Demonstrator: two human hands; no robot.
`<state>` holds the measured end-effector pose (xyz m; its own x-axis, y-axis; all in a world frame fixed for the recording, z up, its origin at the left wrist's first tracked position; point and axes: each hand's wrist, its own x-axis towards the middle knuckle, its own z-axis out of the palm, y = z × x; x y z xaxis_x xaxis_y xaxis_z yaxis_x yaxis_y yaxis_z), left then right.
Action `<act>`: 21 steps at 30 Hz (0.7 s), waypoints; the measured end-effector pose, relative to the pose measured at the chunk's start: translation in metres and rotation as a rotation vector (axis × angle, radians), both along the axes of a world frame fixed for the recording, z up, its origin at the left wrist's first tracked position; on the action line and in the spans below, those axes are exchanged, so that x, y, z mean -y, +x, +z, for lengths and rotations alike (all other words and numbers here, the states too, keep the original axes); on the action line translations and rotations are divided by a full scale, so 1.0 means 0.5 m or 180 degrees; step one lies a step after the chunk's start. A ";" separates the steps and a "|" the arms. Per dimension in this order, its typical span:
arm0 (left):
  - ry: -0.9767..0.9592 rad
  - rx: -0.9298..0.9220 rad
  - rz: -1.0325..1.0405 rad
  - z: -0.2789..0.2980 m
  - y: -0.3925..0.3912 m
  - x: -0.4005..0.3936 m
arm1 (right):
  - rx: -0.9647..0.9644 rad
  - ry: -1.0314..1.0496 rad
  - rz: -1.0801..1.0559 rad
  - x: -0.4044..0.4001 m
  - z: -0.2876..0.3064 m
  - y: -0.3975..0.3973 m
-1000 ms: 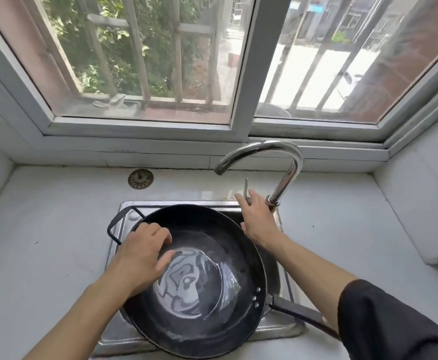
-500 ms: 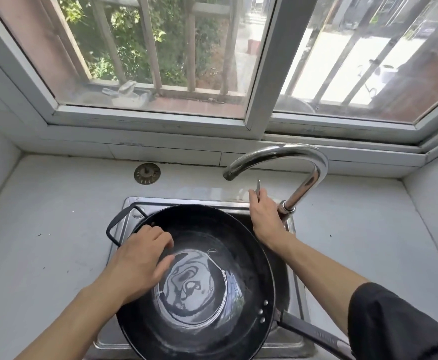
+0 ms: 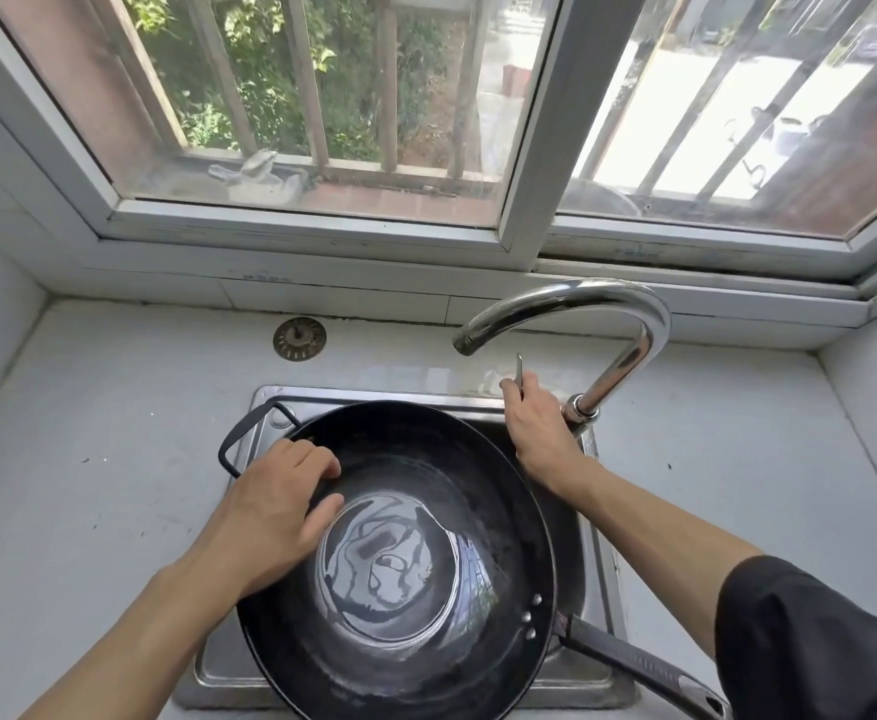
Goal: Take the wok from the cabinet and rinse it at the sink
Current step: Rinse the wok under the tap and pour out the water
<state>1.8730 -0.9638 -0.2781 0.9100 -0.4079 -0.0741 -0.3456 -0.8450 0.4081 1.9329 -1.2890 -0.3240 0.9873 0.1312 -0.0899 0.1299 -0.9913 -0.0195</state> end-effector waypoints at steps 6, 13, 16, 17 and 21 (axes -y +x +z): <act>0.0049 0.0016 0.0027 -0.002 -0.012 -0.006 | -0.0119 -0.0022 -0.0007 0.004 -0.001 0.000; 0.0045 0.0040 0.0033 -0.004 -0.024 -0.011 | -0.0111 -0.0093 0.0100 0.004 0.002 -0.001; 0.0052 0.0028 0.0079 -0.001 -0.028 -0.013 | -0.0111 -0.0096 0.0132 0.006 0.000 0.000; 0.0057 0.0026 0.0095 -0.001 -0.029 -0.013 | -0.0114 -0.0091 0.0146 0.007 0.000 0.000; 0.0050 0.0030 0.0128 0.000 -0.036 -0.011 | -0.0094 -0.0055 0.0172 0.009 -0.001 -0.001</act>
